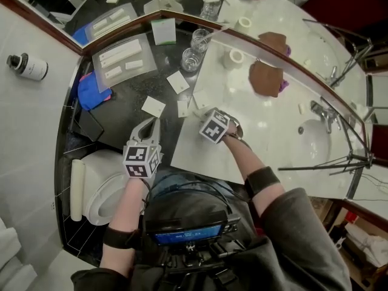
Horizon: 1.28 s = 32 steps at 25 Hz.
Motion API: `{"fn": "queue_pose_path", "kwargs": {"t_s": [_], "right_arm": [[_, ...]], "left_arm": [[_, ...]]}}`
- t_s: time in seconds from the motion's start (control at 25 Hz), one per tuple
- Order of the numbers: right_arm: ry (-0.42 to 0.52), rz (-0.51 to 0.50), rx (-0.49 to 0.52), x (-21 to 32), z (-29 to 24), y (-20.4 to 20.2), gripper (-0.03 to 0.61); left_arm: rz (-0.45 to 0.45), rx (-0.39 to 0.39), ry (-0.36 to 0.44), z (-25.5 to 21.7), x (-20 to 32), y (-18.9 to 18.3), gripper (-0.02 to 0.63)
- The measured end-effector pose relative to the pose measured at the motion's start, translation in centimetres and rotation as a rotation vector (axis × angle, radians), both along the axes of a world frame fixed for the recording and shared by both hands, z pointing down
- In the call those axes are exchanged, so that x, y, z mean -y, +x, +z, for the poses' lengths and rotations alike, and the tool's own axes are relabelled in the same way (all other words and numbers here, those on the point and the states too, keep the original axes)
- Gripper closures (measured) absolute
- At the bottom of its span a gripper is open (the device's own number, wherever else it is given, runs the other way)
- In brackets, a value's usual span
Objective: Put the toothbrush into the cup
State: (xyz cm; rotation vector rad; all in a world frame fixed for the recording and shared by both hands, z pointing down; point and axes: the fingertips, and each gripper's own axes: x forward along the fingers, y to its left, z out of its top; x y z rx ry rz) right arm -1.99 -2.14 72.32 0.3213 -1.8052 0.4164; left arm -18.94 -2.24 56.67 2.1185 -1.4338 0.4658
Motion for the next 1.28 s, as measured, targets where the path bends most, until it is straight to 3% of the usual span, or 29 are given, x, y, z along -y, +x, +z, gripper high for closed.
{"fn": "queue_pose_path", "kwargs": {"t_s": [0.28,0.44,0.88,1.28], "right_arm": [[-0.038,-0.058,-0.065,0.0,0.7,-0.3,0.477],[-0.038,-0.056,-0.073,-0.2,0.6,-0.6,0.528],[-0.025,-0.003,-0.022,-0.4,-0.1,-0.2,0.541],[0.051,0.093,0.078,0.9,-4.5,1.2,0.541]], "left_arm": [[-0.018,-0.002,-0.003,0.7,0.5,-1.0,0.612],[-0.020,-0.001,-0.005,0.7,0.4,-1.3,0.612],[-0.010,0.007,-0.004,0.5,-0.1,-0.6,0.612],[0.008,0.011,0.021,-0.6,-0.3,0.9,0.612]]}}
